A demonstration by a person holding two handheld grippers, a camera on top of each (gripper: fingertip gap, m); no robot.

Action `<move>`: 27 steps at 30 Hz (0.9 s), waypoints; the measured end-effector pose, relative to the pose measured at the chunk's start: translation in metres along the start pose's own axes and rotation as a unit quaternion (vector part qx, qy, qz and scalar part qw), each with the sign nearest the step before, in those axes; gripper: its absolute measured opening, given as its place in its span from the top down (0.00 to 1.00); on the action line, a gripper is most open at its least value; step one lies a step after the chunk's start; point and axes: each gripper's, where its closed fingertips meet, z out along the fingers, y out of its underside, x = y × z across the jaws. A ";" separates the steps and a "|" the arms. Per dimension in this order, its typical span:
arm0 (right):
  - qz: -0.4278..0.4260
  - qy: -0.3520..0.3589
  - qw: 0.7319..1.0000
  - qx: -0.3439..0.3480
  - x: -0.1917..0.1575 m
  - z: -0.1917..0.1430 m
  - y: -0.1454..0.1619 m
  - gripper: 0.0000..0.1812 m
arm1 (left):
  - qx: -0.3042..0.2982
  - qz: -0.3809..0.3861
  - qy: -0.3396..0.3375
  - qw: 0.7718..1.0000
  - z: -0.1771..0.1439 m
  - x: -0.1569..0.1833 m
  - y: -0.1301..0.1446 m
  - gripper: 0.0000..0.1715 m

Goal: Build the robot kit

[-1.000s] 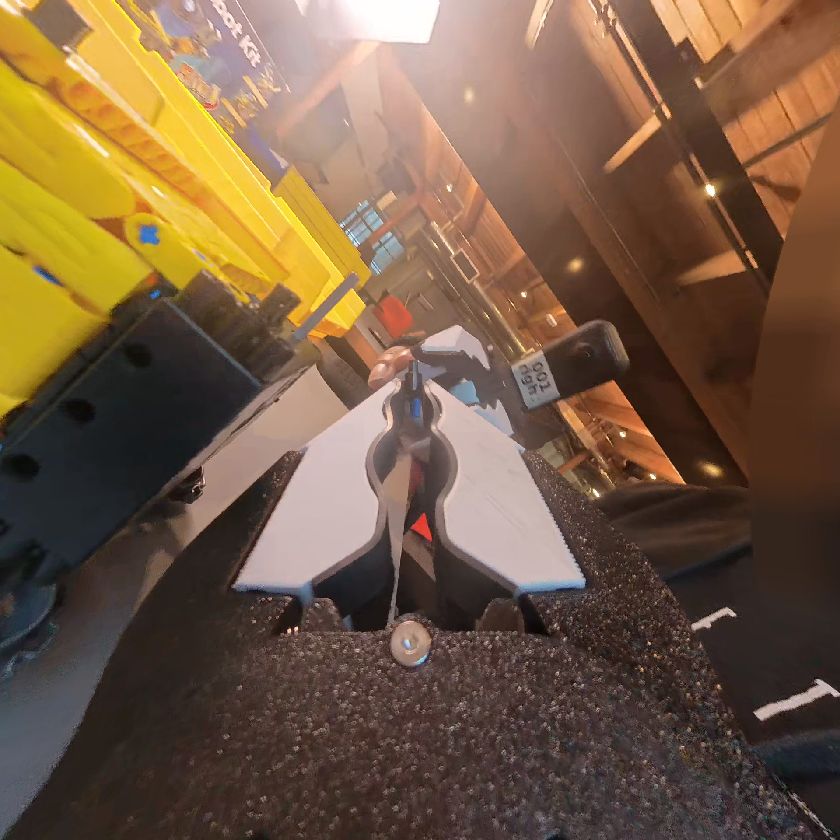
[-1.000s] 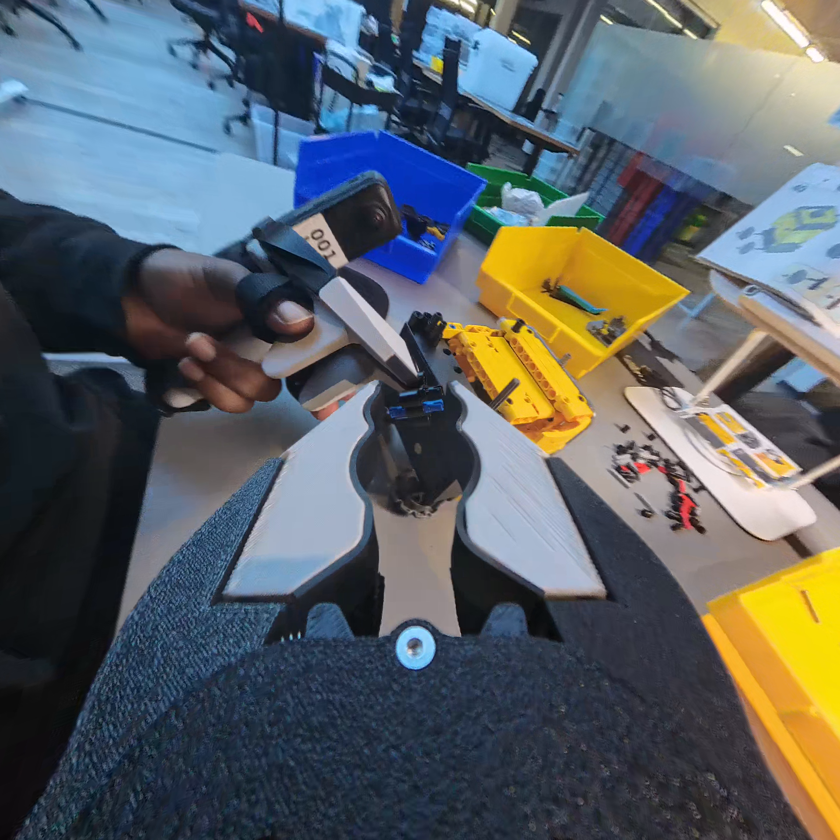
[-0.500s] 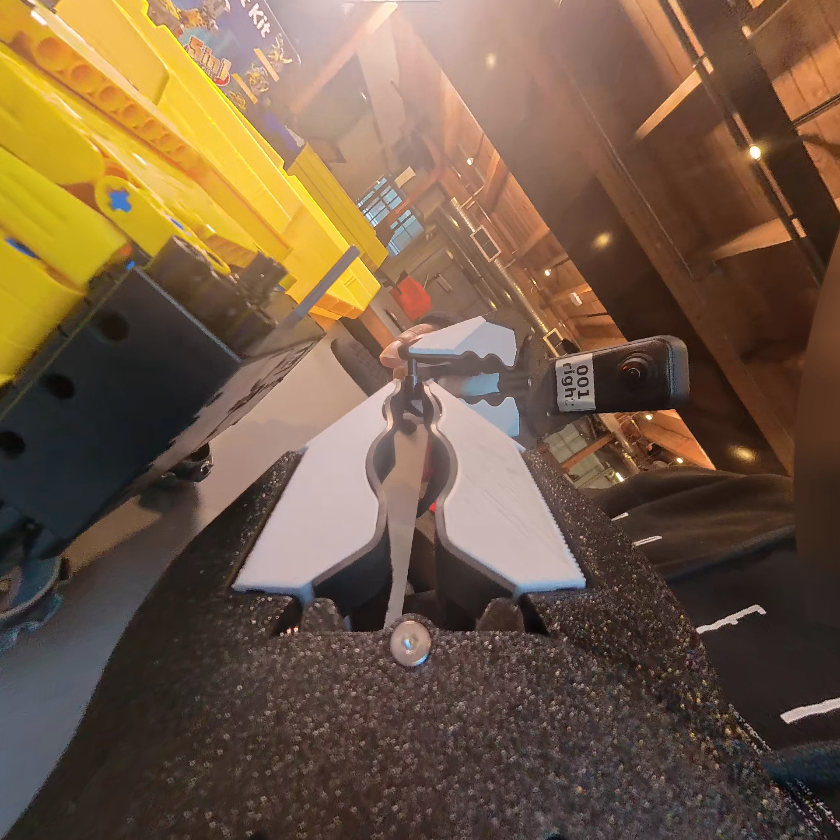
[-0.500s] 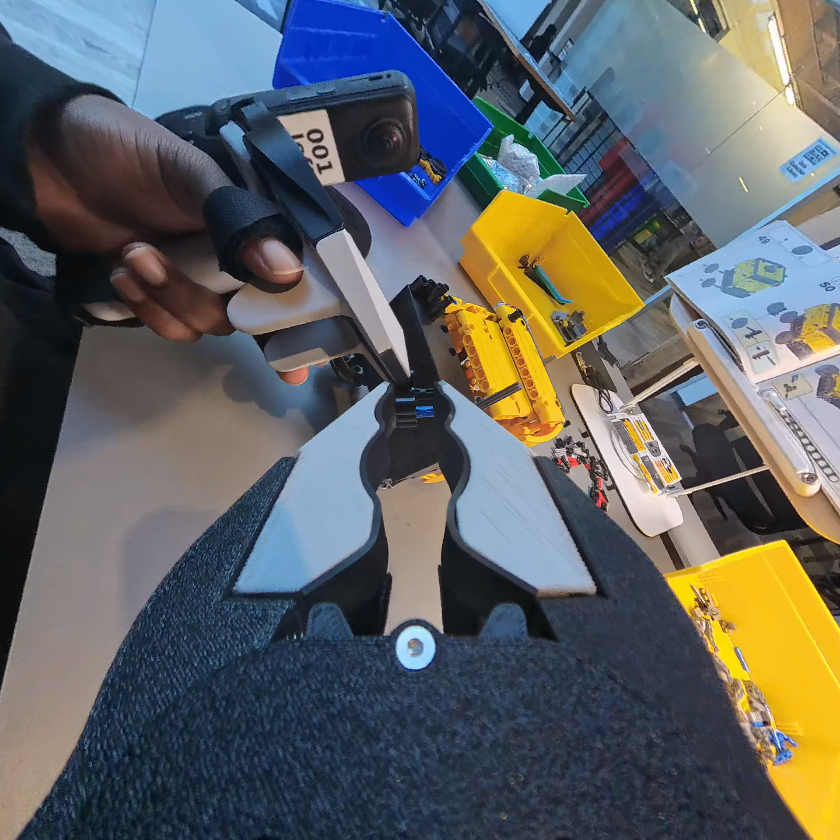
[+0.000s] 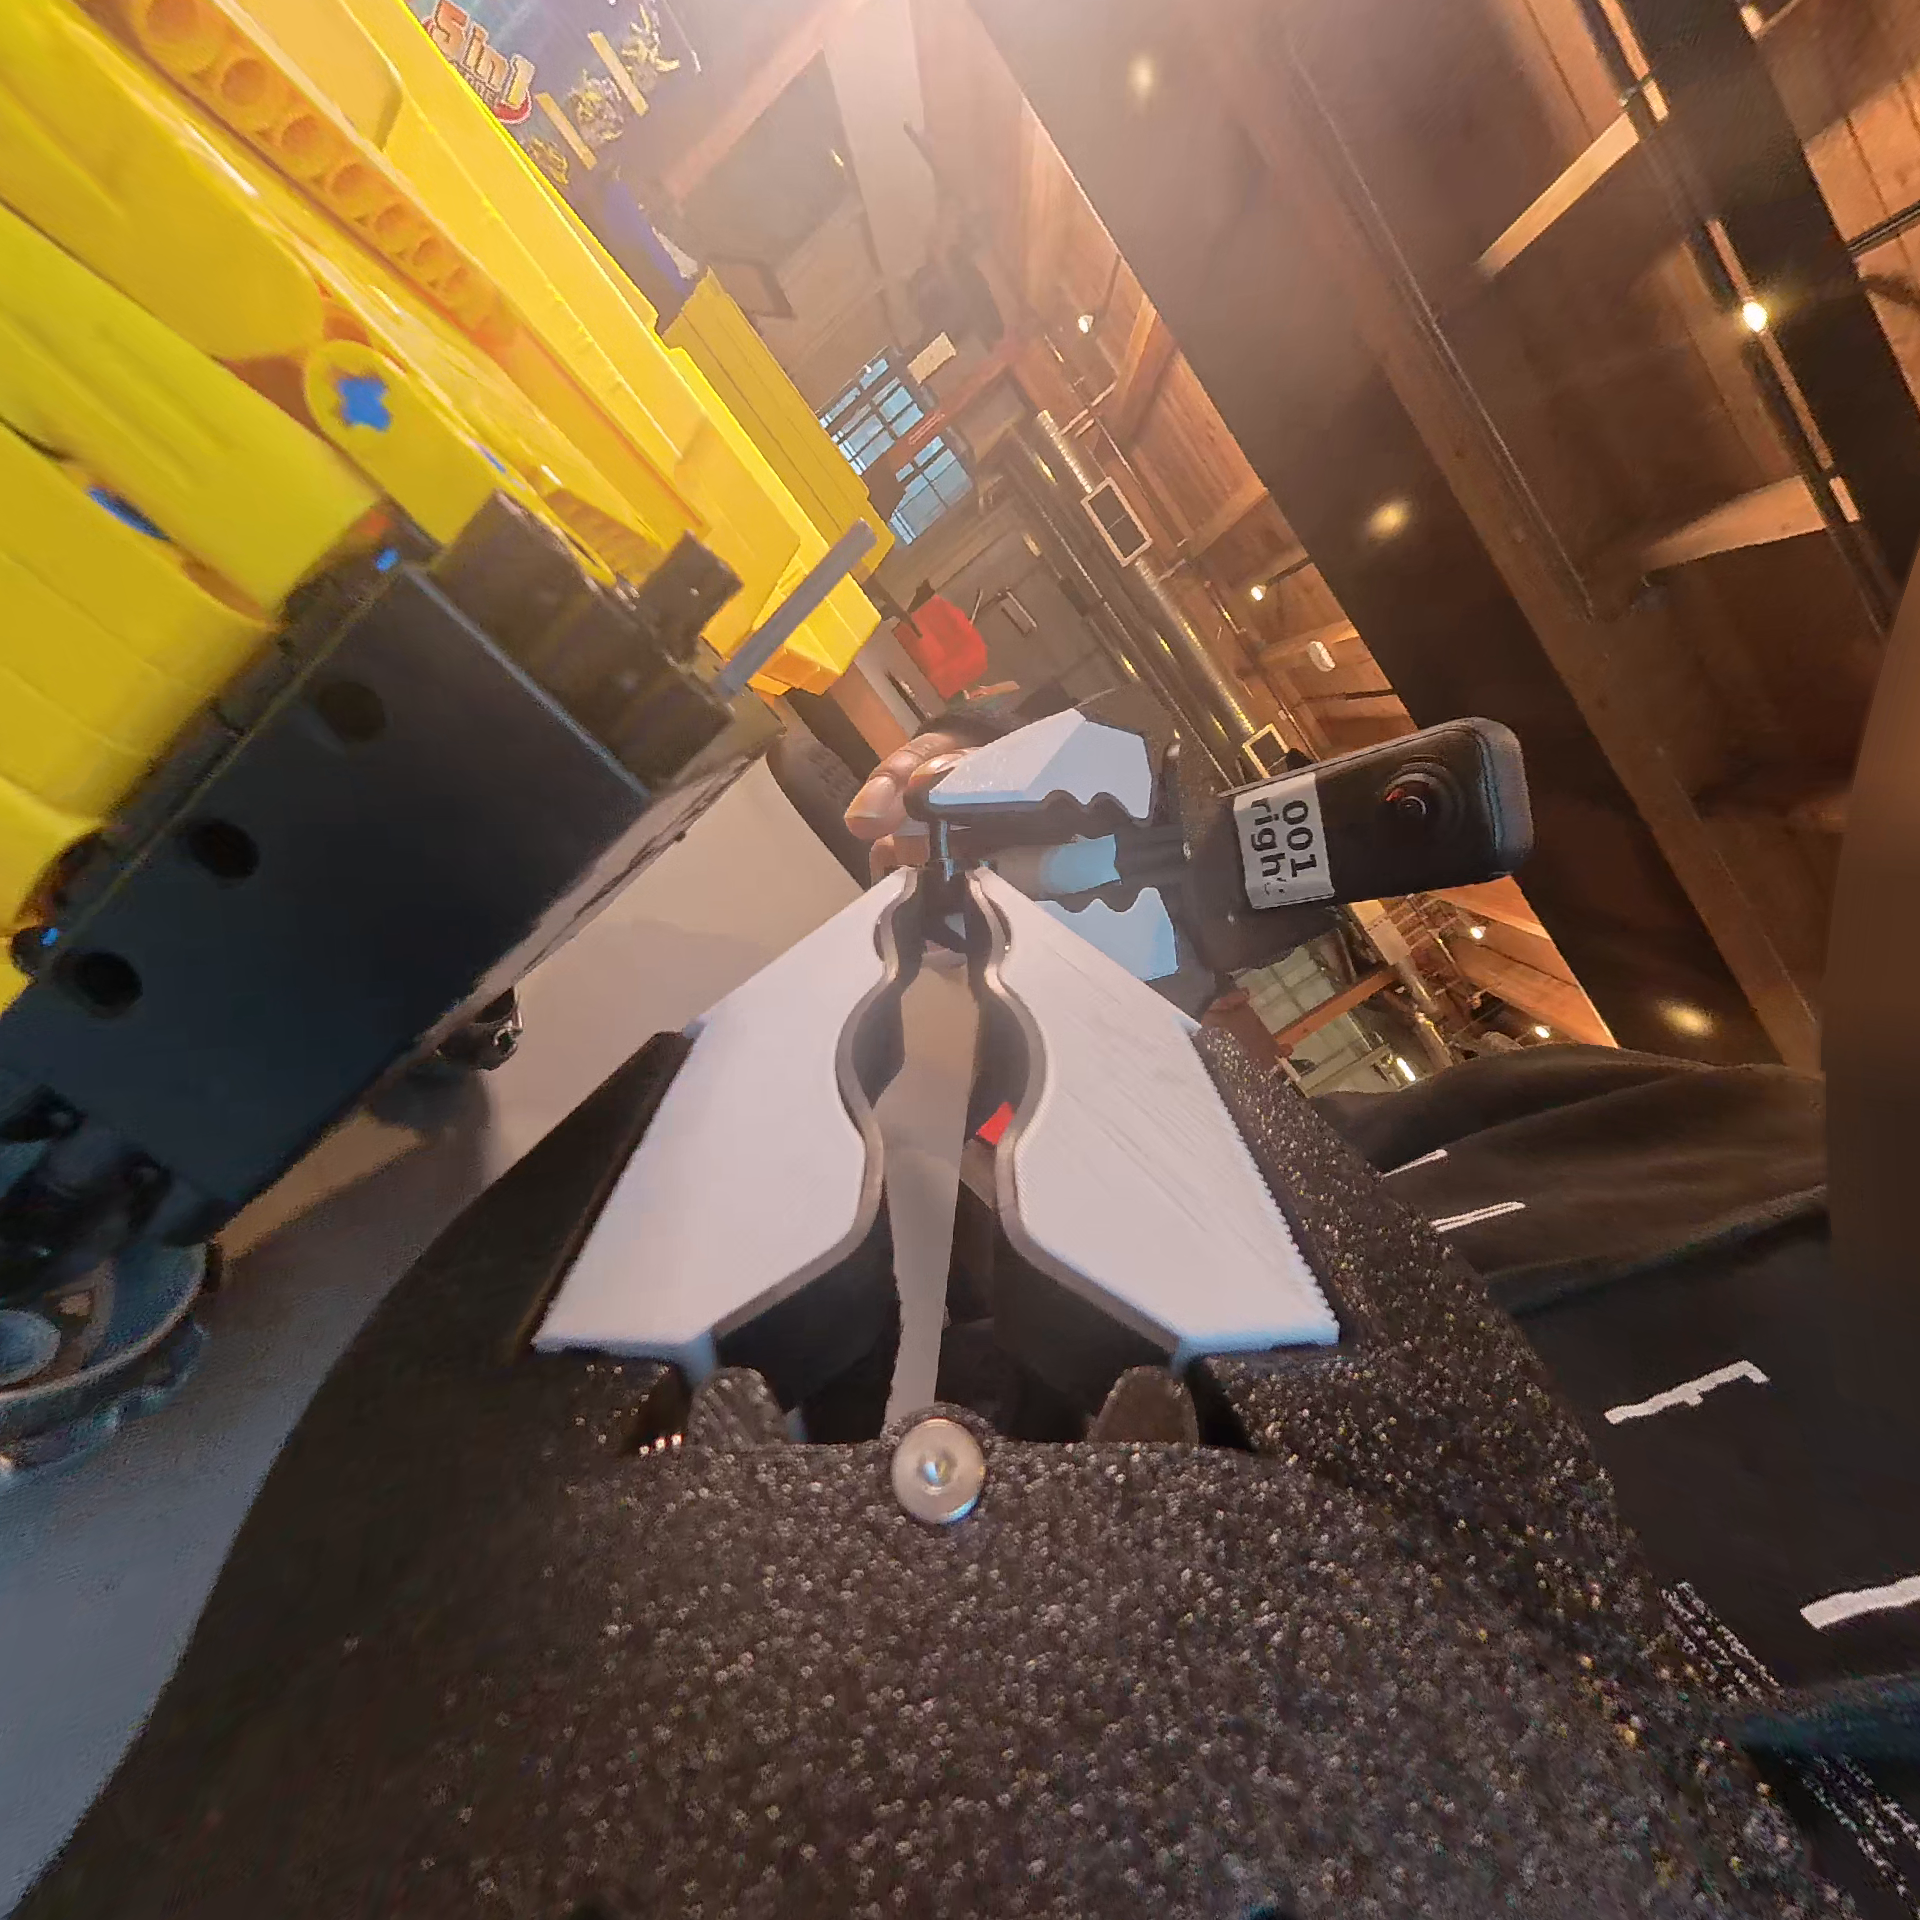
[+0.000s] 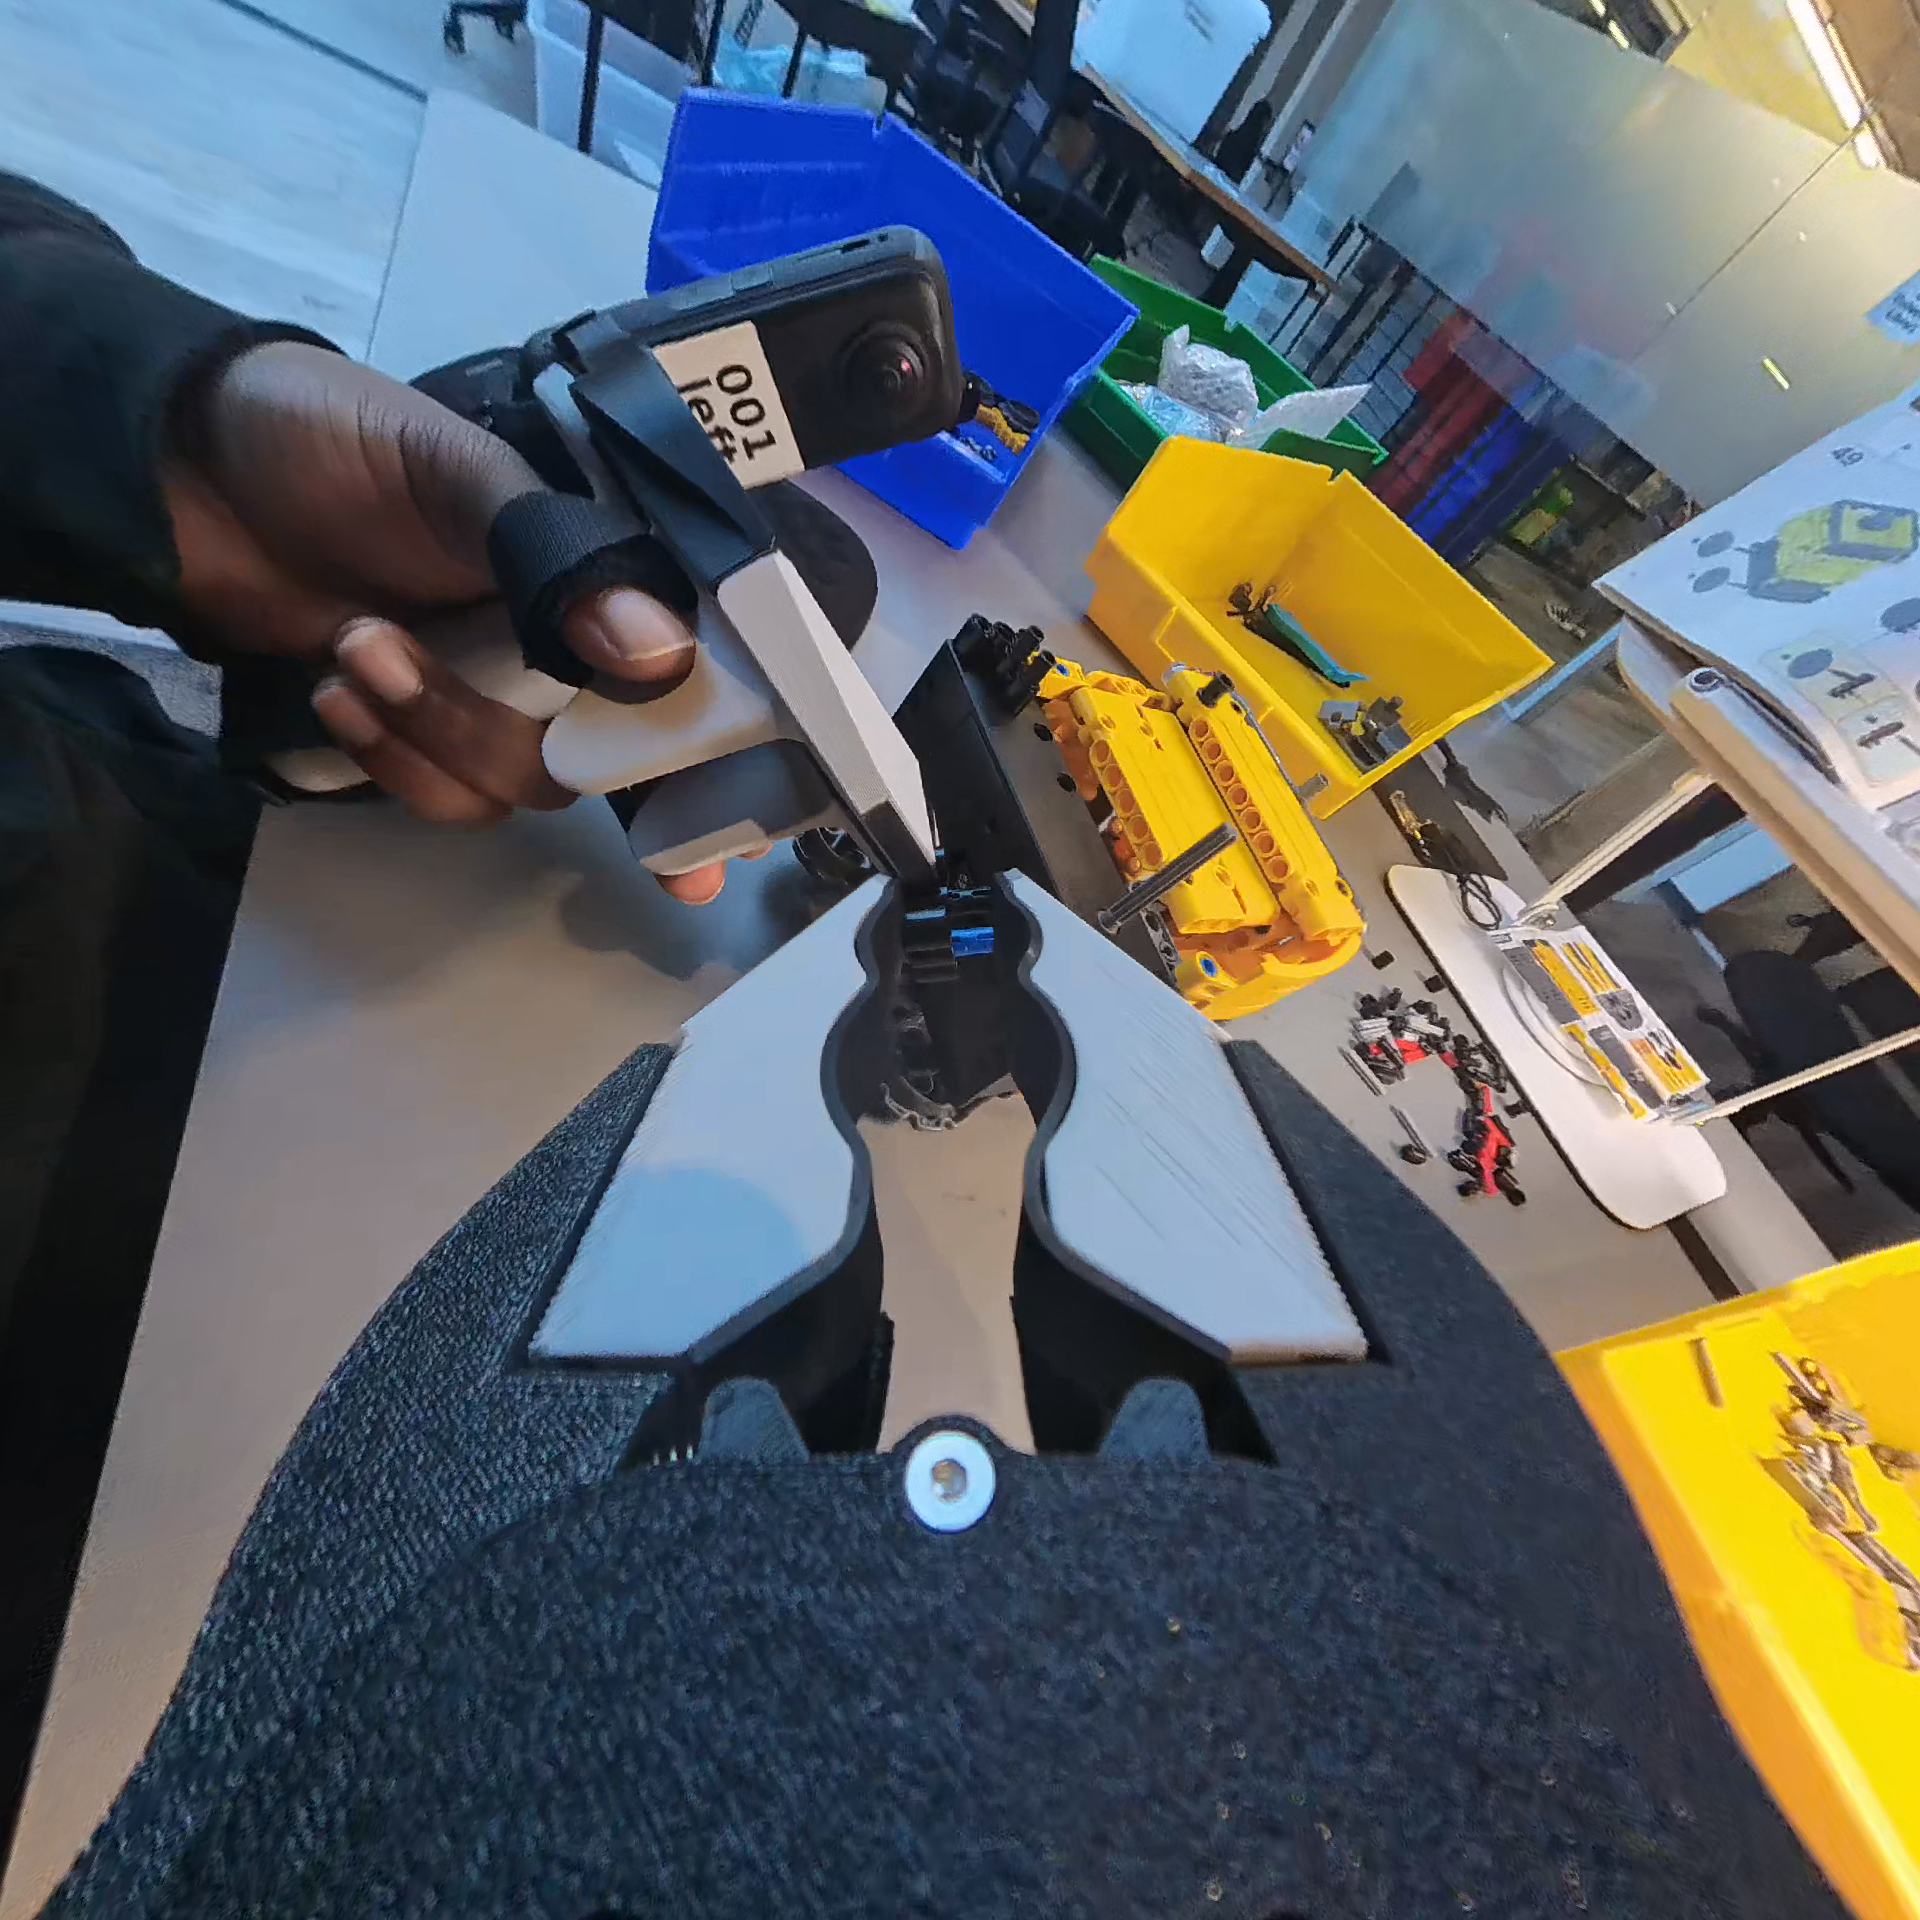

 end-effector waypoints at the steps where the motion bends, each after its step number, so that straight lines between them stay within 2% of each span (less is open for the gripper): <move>1: 0.007 -0.003 1.000 0.006 -0.001 -0.001 0.000 0.90 | -0.003 0.006 0.001 1.000 0.000 0.000 0.001 0.98; 5: 0.085 -0.065 0.994 0.028 -0.009 -0.009 0.000 0.83 | -0.024 0.067 0.014 0.997 -0.004 0.009 0.009 0.97; 8: 0.136 -0.130 0.980 0.069 -0.018 -0.017 -0.011 0.84 | -0.031 0.148 0.043 0.988 -0.005 0.027 0.011 0.97; 9: 0.143 -0.145 0.976 0.076 -0.021 -0.019 -0.014 0.87 | -0.036 0.183 0.042 0.982 -0.005 0.030 0.011 0.97; 13: 0.125 -0.161 0.975 0.087 -0.023 -0.024 -0.022 0.87 | -0.058 0.287 0.039 0.956 -0.006 0.039 0.013 0.97; 16: 0.119 -0.173 0.974 0.089 -0.026 -0.027 -0.025 0.86 | -0.062 0.380 0.042 0.922 -0.009 0.046 0.016 0.97; 19: 0.139 -0.197 0.966 0.097 -0.028 -0.031 -0.028 0.81 | -0.075 0.451 0.042 0.888 -0.011 0.048 0.020 0.97; 22: 0.151 -0.215 0.958 0.111 -0.030 -0.034 -0.034 0.81 | -0.100 0.497 0.028 0.862 -0.011 0.042 0.025 0.97; 27: 0.132 -0.217 0.962 0.099 -0.030 -0.032 -0.033 0.84 | -0.095 0.517 0.034 0.850 -0.011 0.043 0.025 0.97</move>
